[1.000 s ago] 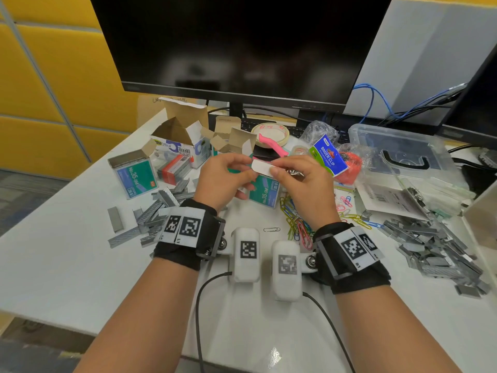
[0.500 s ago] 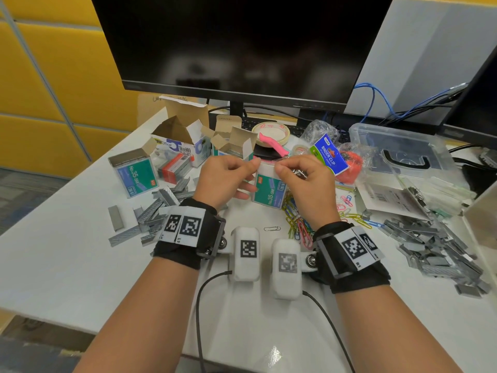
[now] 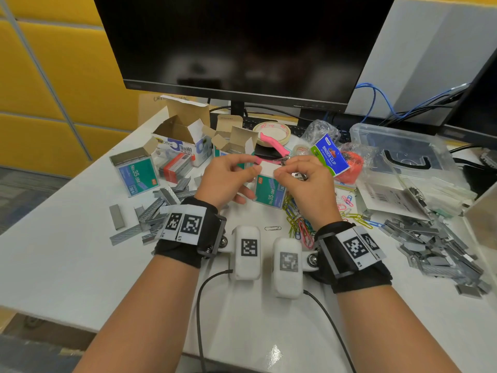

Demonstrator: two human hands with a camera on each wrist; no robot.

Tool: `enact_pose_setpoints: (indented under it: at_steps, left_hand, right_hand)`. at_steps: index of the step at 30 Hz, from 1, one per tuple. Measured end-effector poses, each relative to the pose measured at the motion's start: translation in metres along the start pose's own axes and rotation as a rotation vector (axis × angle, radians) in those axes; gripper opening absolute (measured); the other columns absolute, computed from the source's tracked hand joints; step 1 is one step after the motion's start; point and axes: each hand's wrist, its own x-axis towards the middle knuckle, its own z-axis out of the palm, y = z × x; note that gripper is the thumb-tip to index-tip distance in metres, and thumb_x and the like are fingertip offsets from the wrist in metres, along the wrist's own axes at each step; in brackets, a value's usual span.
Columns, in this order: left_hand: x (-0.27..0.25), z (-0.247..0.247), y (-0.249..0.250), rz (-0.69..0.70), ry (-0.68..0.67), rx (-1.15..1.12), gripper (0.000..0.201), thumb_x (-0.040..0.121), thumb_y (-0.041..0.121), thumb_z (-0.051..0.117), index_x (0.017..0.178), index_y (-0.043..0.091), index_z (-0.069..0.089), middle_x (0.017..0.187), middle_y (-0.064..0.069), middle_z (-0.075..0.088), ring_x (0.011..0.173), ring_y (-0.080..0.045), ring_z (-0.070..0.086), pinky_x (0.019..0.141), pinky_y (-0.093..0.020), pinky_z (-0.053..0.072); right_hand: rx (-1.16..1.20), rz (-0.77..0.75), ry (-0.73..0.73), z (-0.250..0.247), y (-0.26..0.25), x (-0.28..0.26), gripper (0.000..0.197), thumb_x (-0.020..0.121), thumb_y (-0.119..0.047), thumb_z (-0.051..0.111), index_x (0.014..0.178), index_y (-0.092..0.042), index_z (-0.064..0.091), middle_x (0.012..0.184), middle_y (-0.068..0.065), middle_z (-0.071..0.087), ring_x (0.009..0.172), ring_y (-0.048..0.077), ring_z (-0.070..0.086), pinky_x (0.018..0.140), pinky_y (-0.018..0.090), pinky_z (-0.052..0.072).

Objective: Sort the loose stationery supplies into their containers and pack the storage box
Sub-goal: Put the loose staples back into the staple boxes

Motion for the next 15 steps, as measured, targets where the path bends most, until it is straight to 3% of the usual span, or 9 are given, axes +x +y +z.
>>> enact_pose_setpoints:
  at_steps: [3,6,8,10,12,15]
  left_hand:
    - [0.0003,-0.0002,-0.0006,0.025,0.019,0.021,0.012,0.089,0.016,0.063,0.095,0.026,0.066,0.077,-0.010,0.061,0.044,-0.013,0.058,0.037,-0.017,0.041]
    - [0.0007,0.0003,-0.0009,0.065,0.077,0.060,0.009,0.086,0.019,0.067,0.085,0.028,0.064,0.066,-0.008,0.055,0.041,-0.011,0.054,0.036,-0.016,0.037]
    - [0.0019,-0.0008,-0.0010,0.100,0.184,0.070,0.007,0.084,0.023,0.069,0.086,0.024,0.062,0.067,-0.005,0.052,0.052,-0.012,0.054,0.040,-0.017,0.040]
    - [0.0052,-0.0041,-0.0026,0.132,0.342,0.079,0.011,0.083,0.025,0.069,0.091,0.023,0.061,0.074,0.001,0.048,0.073,-0.013,0.052,0.057,-0.022,0.047]
    - [0.0082,-0.0071,-0.0047,0.134,0.438,0.127,0.021,0.083,0.023,0.069,0.100,0.026,0.057,0.091,0.001,0.047,0.091,-0.013,0.046,0.074,-0.027,0.048]
    - [0.0093,-0.0087,-0.0061,0.077,0.449,0.183,0.045,0.083,0.016,0.070,0.122,0.028,0.051,0.120,-0.001,0.036,0.105,-0.009,0.037,0.084,-0.021,0.044]
  right_hand:
    - [0.005,0.015,-0.039,0.0002,0.0015,0.0006,0.017,0.078,-0.008,0.070,0.071,-0.023,0.064,0.092,0.000,0.061,0.096,0.017,0.057,0.087,0.032,0.048]
    - [-0.011,0.081,-0.128,0.0006,0.0008,-0.0004,0.020,0.078,-0.008,0.071,0.078,-0.023,0.058,0.090,-0.007,0.062,0.092,0.019,0.062,0.078,0.044,0.054]
    - [-0.031,0.098,-0.158,0.0005,0.0009,-0.0007,0.019,0.079,-0.007,0.070,0.085,-0.019,0.056,0.091,-0.013,0.059,0.092,0.014,0.063,0.074,0.041,0.057]
    - [-0.043,0.108,-0.160,0.0004,0.0008,-0.0007,0.017,0.082,-0.007,0.069,0.089,-0.016,0.056,0.094,-0.010,0.060,0.094,0.013,0.062,0.073,0.038,0.058]
    - [-0.068,0.105,-0.142,0.0004,0.0009,-0.0004,0.016,0.083,-0.009,0.069,0.089,-0.017,0.056,0.100,0.000,0.060,0.096,0.015,0.062,0.073,0.035,0.058]
    - [-0.116,0.076,-0.079,0.0003,0.0025,0.0007,0.015,0.084,-0.010,0.068,0.089,-0.020,0.057,0.103,0.006,0.059,0.095,0.017,0.059,0.072,0.030,0.057]
